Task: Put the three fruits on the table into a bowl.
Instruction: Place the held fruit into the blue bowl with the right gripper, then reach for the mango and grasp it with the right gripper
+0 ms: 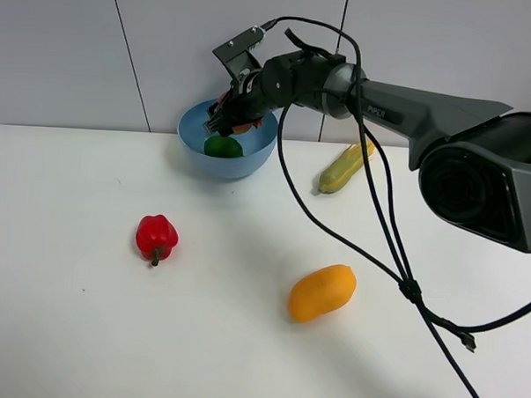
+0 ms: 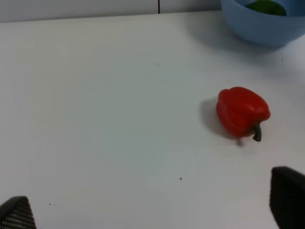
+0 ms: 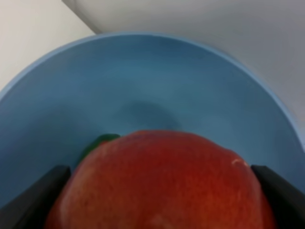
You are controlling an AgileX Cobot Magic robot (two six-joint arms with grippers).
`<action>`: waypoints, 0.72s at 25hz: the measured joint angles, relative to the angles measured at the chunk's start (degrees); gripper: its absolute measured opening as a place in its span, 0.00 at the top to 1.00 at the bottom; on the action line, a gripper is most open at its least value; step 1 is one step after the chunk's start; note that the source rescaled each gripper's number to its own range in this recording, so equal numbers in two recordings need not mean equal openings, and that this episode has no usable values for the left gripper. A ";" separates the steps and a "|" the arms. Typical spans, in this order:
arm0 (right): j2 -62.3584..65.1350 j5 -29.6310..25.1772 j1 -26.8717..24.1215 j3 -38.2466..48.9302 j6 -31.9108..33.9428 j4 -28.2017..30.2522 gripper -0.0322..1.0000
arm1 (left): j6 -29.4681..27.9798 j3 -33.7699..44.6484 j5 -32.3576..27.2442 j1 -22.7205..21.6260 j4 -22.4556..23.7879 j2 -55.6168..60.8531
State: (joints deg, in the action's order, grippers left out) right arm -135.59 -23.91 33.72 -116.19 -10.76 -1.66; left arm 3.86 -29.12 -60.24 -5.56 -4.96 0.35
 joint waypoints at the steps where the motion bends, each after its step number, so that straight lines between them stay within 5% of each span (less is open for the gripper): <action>1: 0.00 0.00 -0.15 -0.13 0.00 0.00 0.76 | 0.00 0.00 0.00 0.00 0.00 0.00; 5: 0.00 0.16 -0.77 -0.19 0.07 0.06 0.72 | 0.00 0.00 0.00 0.00 0.00 0.00; 7: 0.00 1.96 -1.07 -0.19 0.40 0.06 0.32 | 0.00 0.00 0.00 0.00 0.00 0.00; 10: 0.00 3.89 -1.32 -0.46 1.16 0.06 0.07 | 0.00 0.00 0.00 0.00 0.00 0.00; 14: 0.13 3.50 -1.32 -0.46 1.89 -0.05 0.01 | 0.00 0.00 0.00 0.00 0.00 0.00; 18: 2.66 -7.96 -1.32 -0.46 4.10 -2.17 0.00 | 0.00 0.00 0.00 0.00 0.00 0.00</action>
State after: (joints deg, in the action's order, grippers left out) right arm -132.94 -31.87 32.40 -116.64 -6.67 -3.83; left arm 3.86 -29.12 -60.24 -5.56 -4.96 0.35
